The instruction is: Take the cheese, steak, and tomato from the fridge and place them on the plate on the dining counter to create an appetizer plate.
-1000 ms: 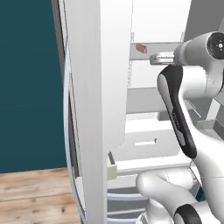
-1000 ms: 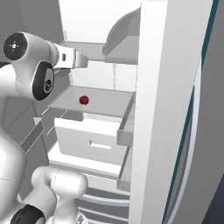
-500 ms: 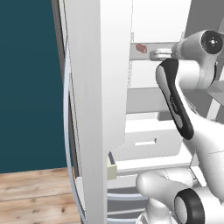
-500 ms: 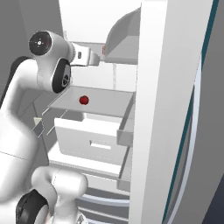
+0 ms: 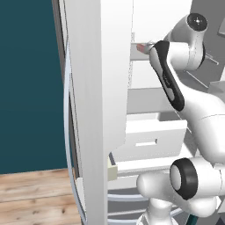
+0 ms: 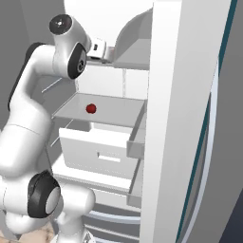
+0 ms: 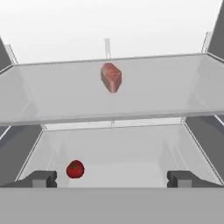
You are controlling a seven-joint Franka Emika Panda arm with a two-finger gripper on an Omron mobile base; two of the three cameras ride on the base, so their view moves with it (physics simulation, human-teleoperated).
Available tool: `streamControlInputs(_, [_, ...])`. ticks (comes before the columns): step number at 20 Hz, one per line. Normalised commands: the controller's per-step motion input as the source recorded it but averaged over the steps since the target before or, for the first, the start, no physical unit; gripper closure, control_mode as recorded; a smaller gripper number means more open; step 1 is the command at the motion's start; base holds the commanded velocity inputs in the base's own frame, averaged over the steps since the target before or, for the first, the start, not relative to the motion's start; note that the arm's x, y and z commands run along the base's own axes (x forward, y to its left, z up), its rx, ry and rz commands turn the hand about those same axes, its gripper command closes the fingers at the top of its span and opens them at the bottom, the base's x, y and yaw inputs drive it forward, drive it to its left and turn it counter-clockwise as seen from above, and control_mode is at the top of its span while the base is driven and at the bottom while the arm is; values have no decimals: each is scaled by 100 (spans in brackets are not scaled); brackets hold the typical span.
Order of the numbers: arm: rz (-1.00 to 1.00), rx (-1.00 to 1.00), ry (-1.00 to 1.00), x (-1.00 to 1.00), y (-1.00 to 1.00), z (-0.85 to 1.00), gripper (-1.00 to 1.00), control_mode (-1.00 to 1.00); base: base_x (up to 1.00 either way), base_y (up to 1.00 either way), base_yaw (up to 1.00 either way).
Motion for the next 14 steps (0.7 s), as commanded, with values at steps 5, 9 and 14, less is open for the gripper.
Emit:
streamControlInputs(5, [0, 0, -4, 35, 0, -25, -100, -100, 0, 0, 0])
streamControlInputs(9, [0, 0, -15, 38, 0, -41, -100, -100, 0, 0, 0])
streamControlInputs(14, [0, 0, -12, 45, 0, -30, -100, -100, 0, 0, 0])
